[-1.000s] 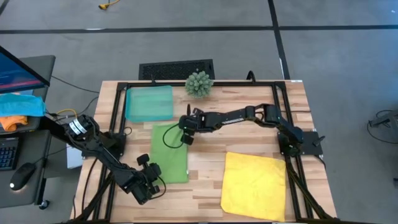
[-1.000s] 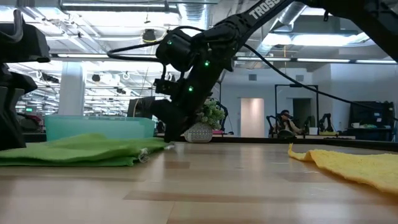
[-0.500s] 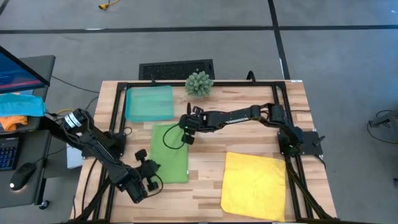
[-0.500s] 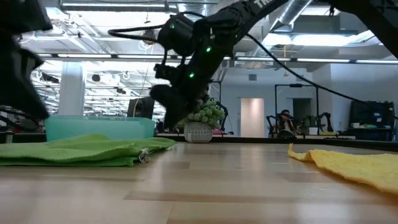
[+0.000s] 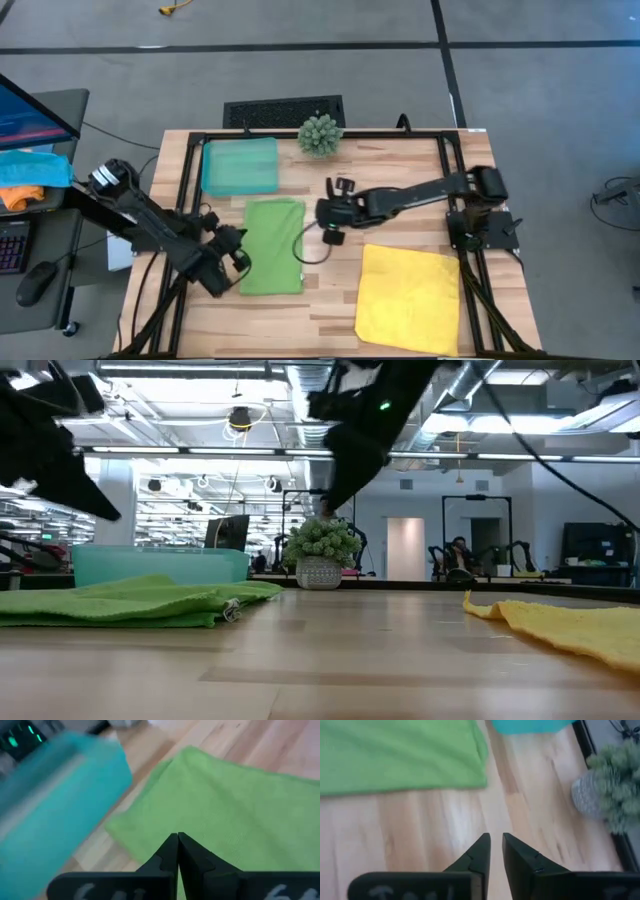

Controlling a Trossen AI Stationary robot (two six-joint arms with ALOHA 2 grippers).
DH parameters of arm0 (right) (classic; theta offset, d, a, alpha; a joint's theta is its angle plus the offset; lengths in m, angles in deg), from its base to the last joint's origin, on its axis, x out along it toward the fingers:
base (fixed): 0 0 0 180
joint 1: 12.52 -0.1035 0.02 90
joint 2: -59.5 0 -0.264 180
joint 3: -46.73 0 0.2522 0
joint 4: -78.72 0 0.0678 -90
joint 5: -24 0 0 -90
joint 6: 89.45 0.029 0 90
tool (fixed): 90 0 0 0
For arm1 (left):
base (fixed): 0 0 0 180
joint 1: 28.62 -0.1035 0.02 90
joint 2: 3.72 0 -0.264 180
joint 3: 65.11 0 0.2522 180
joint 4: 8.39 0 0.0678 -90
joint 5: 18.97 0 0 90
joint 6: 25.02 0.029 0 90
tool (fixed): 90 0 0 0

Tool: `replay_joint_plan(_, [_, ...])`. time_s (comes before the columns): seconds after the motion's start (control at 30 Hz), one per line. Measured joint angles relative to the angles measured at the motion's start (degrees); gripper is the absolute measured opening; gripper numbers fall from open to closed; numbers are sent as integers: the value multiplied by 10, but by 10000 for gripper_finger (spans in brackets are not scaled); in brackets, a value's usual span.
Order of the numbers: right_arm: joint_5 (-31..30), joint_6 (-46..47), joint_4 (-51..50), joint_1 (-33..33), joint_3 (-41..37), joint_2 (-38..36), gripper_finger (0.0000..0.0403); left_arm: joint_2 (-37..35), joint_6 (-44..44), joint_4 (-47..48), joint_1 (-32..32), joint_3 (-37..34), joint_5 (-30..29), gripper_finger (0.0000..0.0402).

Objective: Roll microfiber towels into tight, uniform cylinder then place into a basket
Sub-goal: Fold the green towel

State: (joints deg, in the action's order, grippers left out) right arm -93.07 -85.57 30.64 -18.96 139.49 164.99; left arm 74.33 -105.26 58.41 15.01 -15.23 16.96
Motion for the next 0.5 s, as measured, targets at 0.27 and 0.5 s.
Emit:
replay_joint_plan(0.27, [-1,61,82,-30,-140,-94,63,-127,185,-197,-91,-94,66,0])
replay_joint_plan(0.5, [-1,62,89,-24,-156,-108,63,-182,327,-343,-188,-136,122,0])
